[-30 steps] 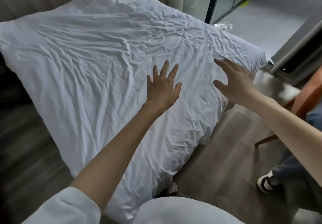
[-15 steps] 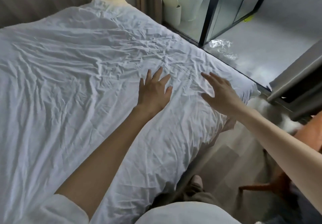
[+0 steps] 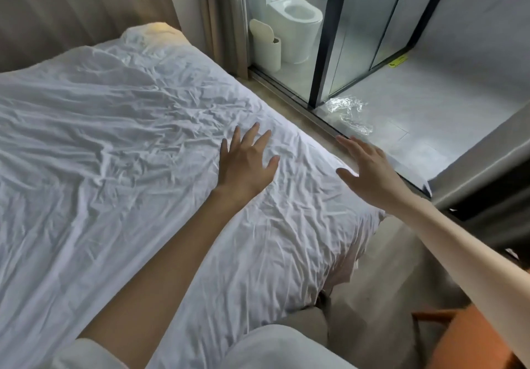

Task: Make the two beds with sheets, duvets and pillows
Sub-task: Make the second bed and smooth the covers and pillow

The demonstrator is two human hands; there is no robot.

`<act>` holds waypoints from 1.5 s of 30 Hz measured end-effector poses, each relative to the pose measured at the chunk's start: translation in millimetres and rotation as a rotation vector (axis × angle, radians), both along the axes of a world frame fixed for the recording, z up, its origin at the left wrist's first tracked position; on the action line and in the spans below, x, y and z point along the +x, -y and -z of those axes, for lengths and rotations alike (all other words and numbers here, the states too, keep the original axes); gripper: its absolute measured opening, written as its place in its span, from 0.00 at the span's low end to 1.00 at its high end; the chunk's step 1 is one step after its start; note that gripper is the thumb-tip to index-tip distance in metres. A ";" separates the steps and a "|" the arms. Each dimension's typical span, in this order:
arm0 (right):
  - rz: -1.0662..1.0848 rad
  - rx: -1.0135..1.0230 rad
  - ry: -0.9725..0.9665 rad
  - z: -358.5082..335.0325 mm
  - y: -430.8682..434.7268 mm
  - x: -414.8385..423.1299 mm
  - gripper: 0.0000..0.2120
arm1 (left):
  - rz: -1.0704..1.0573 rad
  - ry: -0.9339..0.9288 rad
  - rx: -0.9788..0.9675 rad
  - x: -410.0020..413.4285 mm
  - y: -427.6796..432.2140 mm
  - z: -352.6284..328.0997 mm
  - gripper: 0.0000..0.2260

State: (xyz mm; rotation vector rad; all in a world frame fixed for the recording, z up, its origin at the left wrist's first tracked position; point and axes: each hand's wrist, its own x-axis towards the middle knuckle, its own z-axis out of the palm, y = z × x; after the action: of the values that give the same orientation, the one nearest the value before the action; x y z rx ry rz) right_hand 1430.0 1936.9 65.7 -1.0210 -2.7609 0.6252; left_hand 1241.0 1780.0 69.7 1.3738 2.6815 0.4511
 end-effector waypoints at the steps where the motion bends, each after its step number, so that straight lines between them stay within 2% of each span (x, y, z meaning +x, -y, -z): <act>1: -0.005 -0.004 -0.002 2.1 -20.1 -3.5 0.31 | -0.014 0.006 -0.002 -2.0 -22.4 2.8 0.27; 10: -0.146 0.027 0.007 5.3 -201.8 -49.1 0.31 | -0.106 0.007 -0.007 -38.5 -218.9 18.9 0.29; 15: -0.205 0.012 0.008 4.6 -293.0 -90.1 0.31 | -0.169 -0.015 -0.008 -65.7 -293.2 23.7 0.29; 21: -0.401 -0.011 0.042 31.5 -380.2 -144.9 0.31 | -0.361 0.002 -0.032 -82.4 -354.1 46.1 0.29; 25: -0.622 -0.050 0.117 55.2 -420.8 -172.6 0.31 | -0.574 0.047 -0.055 -70.4 -384.6 72.2 0.29; 32: -1.136 -0.019 0.246 61.1 -470.3 -183.5 0.31 | -1.076 0.213 -0.004 21.2 -415.3 84.3 0.28; 37: -1.397 0.030 0.277 68.0 -456.7 -190.7 0.30 | -1.370 0.309 0.004 89.5 -417.3 93.0 0.28; 42: -1.573 0.078 0.362 99.0 -417.7 -177.7 0.30 | -1.547 0.377 0.000 147.9 -418.5 115.7 0.28; 45: -1.641 0.118 0.466 124.9 -408.0 -162.3 0.30 | -1.609 0.484 0.000 171.4 -415.7 141.6 0.29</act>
State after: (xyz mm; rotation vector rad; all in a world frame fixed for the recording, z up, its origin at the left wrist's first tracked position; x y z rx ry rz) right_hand 1267.7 2344.9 -59.2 1.5475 -3.3555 0.2568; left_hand 1412.4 2195.7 -72.0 -1.0497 2.6314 0.6719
